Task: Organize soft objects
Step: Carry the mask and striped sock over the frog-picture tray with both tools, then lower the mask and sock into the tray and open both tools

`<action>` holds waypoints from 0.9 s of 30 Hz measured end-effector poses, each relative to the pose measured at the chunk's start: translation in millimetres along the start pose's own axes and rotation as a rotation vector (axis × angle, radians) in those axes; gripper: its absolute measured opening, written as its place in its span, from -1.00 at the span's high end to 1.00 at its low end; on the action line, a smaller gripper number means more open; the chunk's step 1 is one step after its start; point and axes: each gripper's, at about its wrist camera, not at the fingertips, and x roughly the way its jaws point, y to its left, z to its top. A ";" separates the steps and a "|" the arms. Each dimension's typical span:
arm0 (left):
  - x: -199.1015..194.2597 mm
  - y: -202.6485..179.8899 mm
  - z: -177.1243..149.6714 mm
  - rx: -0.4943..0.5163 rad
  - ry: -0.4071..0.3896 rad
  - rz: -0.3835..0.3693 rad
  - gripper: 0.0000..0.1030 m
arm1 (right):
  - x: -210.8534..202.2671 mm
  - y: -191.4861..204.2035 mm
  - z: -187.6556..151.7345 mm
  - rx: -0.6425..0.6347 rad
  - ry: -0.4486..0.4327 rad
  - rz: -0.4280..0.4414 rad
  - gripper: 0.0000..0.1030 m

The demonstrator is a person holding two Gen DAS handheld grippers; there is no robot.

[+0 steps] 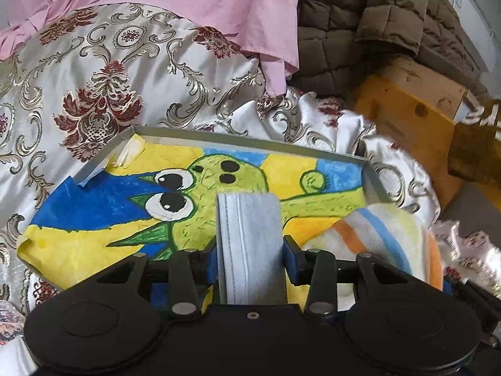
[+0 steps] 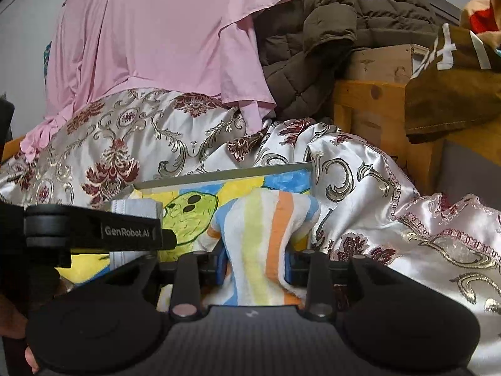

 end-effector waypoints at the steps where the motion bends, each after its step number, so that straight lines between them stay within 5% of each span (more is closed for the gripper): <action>1: 0.3 -0.4 -1.6 0.007 0.003 0.005 0.15 | 0.2 1.3 -0.4 -0.012 0.000 -0.002 0.26; 15: -16.4 6.8 -6.9 -0.018 -0.024 0.049 -0.68 | -7.2 7.6 -2.1 -0.089 0.010 0.006 -0.20; 20: -32.9 8.2 -8.5 -0.018 -0.036 0.053 -0.79 | -20.7 8.0 1.8 -0.089 -0.004 -0.003 -0.56; 27: -61.9 12.8 -6.4 -0.046 -0.045 0.050 -0.92 | -45.0 1.5 7.1 -0.067 -0.025 0.005 -0.69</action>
